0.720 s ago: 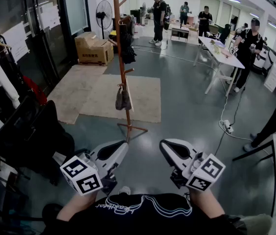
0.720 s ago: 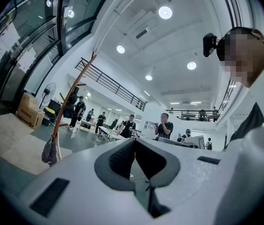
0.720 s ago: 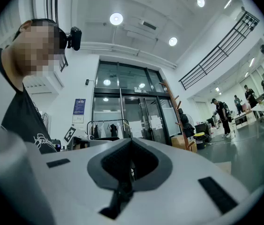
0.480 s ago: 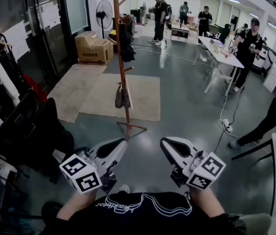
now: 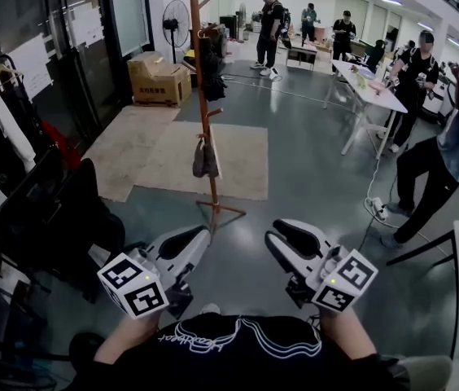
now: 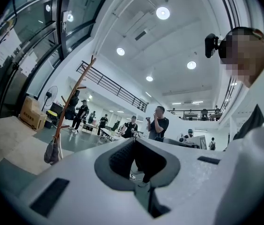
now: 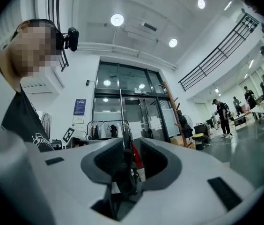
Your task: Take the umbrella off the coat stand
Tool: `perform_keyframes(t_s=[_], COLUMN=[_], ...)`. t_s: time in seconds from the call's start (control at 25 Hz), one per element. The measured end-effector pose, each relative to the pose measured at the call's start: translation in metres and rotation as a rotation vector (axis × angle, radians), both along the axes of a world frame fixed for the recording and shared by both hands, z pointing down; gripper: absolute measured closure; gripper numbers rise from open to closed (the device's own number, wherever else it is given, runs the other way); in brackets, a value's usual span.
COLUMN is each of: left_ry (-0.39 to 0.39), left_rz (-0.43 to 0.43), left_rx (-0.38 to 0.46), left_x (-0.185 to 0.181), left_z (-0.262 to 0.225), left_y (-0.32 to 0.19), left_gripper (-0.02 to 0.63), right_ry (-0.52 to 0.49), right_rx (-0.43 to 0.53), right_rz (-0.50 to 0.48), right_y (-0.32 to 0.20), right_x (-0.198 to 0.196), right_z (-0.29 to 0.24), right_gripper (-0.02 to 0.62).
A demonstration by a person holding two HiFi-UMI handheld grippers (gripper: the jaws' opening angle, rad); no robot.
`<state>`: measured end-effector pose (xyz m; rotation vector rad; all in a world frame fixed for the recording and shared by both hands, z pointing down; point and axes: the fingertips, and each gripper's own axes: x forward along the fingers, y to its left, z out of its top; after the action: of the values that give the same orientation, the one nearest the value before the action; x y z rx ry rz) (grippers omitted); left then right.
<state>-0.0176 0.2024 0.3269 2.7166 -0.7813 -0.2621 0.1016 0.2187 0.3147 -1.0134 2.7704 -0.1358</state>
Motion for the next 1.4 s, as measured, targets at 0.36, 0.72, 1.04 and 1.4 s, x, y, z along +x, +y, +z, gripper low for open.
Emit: perform_keyframes(t_s=[0.36, 0.72, 1.04, 1.4], left_ry=[0.005, 0.011, 0.027, 0.040], left_rz=[-0.016, -0.005, 0.002, -0.007], left_rx=[-0.008, -0.011, -0.030, -0.072], left_x=[-0.006, -0.009, -0.016, -0.035], left_z=[0.005, 0.017, 0.014, 0.018], left_y=[-0.022, -0.079, -0.167, -0.293], left_gripper=[0.600, 0.600, 0.600, 0.600], right_ry=[0.021, 0.044, 0.071, 0.093], right_rx=[0.024, 0.016, -0.016, -0.078], right_rz=[0.021, 0.047, 0.057, 0.062], right_y=[-0.022, -0.080, -0.167, -0.292], right_x=[0.003, -0.001, -0.008, -0.023], right_z=[0.000, 0.017, 0.018, 0.027], right_gripper=[0.304, 0.229, 0.213, 0.199])
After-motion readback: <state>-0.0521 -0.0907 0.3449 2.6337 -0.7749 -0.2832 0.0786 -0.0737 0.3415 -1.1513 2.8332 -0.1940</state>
